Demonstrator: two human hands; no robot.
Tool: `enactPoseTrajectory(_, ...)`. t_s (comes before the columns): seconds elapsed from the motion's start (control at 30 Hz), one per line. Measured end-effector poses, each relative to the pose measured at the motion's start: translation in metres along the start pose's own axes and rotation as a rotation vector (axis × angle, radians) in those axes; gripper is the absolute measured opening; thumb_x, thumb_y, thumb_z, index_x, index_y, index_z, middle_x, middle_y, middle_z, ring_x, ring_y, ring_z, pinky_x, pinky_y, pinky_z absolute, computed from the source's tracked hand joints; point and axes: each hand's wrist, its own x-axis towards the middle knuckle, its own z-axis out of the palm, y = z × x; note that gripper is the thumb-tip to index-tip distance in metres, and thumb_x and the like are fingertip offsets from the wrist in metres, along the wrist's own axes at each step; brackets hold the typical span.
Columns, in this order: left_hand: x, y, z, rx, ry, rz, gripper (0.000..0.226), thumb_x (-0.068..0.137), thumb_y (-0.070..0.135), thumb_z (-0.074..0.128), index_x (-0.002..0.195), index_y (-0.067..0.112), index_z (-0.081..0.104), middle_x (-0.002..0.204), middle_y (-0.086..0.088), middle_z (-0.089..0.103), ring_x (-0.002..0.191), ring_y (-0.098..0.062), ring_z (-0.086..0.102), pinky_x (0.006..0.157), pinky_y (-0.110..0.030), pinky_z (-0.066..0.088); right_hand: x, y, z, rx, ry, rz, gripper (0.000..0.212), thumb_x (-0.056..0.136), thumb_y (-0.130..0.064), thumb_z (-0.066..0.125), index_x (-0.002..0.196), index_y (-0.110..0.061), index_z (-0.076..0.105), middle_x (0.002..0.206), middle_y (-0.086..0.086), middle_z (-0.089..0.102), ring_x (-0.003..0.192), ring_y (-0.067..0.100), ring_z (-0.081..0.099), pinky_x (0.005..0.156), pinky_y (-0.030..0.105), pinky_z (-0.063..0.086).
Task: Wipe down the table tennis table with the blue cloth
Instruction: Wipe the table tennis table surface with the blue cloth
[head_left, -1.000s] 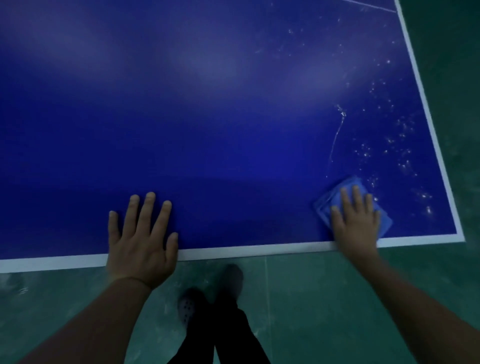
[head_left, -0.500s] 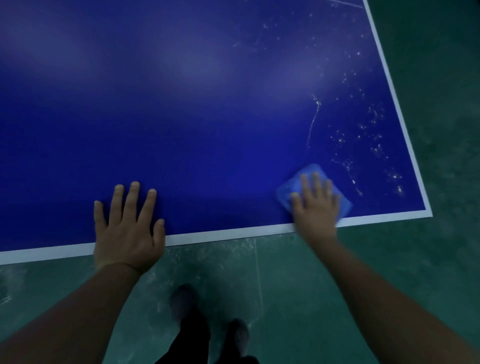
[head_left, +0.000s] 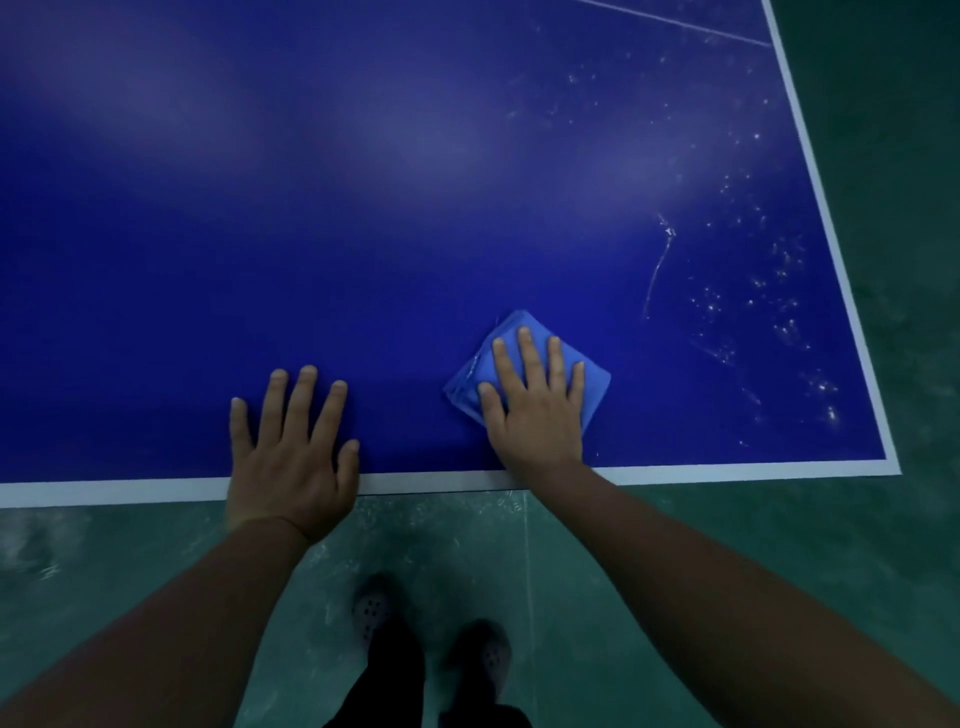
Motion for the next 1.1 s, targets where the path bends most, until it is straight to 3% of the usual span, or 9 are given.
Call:
enactPoseTrajectory(0.23, 0.005, 0.006, -0.010, -0.140, 0.031, -0.060, 0.066, 0.089, 0.047, 0.036, 0.143, 0.012, 0.050, 0.151, -0.013, 0.042, 0.144, -0.036, 0.031, 0.120, -0.058, 0.015, 0.052, 0.024, -0.017, -0.054, -0.066, -0.227, 0.062, 0.101, -0.061, 0.018, 0.158, -0.036, 0.022, 0.168, -0.008, 0.009, 0.155, 0.024, -0.001, 0.123, 0.056, 0.002)
enactPoseTrajectory(0.33, 0.042, 0.018, -0.021, -0.260, 0.112, -0.082, 0.061, 0.088, 0.042, 0.038, 0.135, 0.006, 0.055, 0.140, -0.013, 0.050, 0.132, -0.034, 0.043, 0.117, -0.055, 0.021, 0.101, 0.031, -0.030, -0.085, -0.080, -0.253, 0.064, 0.100, -0.062, 0.012, 0.159, -0.038, 0.018, 0.168, -0.010, 0.005, 0.155, 0.023, -0.004, 0.123, 0.054, -0.003)
enactPoseTrajectory(0.43, 0.106, 0.030, -0.032, -0.279, 0.165, -0.051, 0.057, 0.091, 0.037, 0.037, 0.136, 0.007, 0.054, 0.145, -0.013, 0.051, 0.137, -0.032, 0.042, 0.118, -0.055, 0.021, 0.161, 0.033, -0.044, -0.113, -0.086, -0.265, 0.069, 0.097, -0.065, 0.000, 0.159, -0.039, 0.011, 0.168, -0.011, -0.003, 0.154, 0.022, -0.009, 0.123, 0.051, -0.007)
enactPoseTrajectory(0.63, 0.259, 0.054, -0.039, -0.262, 0.106, -0.106, 0.070, 0.094, 0.046, 0.022, 0.153, 0.011, 0.037, 0.164, -0.007, 0.026, 0.154, -0.024, 0.017, 0.124, -0.053, 0.007, 0.286, 0.028, -0.066, -0.107, -0.072, -0.321, 0.069, 0.095, -0.063, -0.002, 0.159, -0.040, 0.006, 0.167, -0.013, -0.008, 0.153, 0.020, -0.015, 0.123, 0.050, -0.010)
enactPoseTrajectory(0.77, 0.333, 0.068, -0.036, -0.213, 0.038, -0.228, 0.078, 0.092, 0.057, 0.006, 0.161, 0.021, 0.005, 0.168, 0.000, -0.013, 0.152, -0.019, -0.024, 0.121, -0.050, -0.015, 0.367, 0.028, -0.080, -0.078, -0.049, -0.336, 0.069, 0.094, -0.062, -0.002, 0.159, -0.041, 0.006, 0.167, -0.013, -0.006, 0.154, 0.020, -0.013, 0.123, 0.051, -0.008)
enactPoseTrajectory(0.87, 0.348, 0.076, -0.031, -0.149, -0.019, -0.305, 0.075, 0.091, 0.063, -0.006, 0.156, 0.027, -0.016, 0.163, 0.002, -0.028, 0.147, -0.019, -0.036, 0.119, -0.054, -0.020, 0.435, 0.035, -0.090, -0.112, -0.030, -0.343, 0.068, 0.094, -0.061, 0.000, 0.158, -0.041, 0.006, 0.168, -0.011, -0.003, 0.154, 0.022, -0.008, 0.123, 0.052, -0.006)
enactPoseTrajectory(1.0, 0.350, 0.077, -0.023, -0.118, -0.010, -0.315, 0.070, 0.096, 0.062, -0.001, 0.158, 0.028, -0.003, 0.167, 0.001, -0.012, 0.153, -0.020, -0.022, 0.120, -0.055, -0.015, 0.529, 0.045, -0.107, -0.115, -0.023, -0.252, 0.057, 0.104, -0.053, 0.018, 0.159, -0.038, 0.009, 0.168, -0.009, -0.002, 0.155, 0.023, -0.006, 0.122, 0.053, -0.005)
enactPoseTrajectory(1.1, 0.352, 0.073, -0.018, -0.084, -0.011, -0.307, 0.067, 0.102, 0.058, 0.009, 0.159, 0.023, 0.014, 0.168, -0.003, 0.007, 0.156, -0.024, -0.003, 0.121, -0.056, -0.005, 0.546, 0.034, -0.108, -0.064, 0.001, -0.164, 0.058, 0.104, -0.053, 0.015, 0.160, -0.034, 0.011, 0.169, -0.005, 0.000, 0.155, 0.026, -0.005, 0.122, 0.055, -0.004)
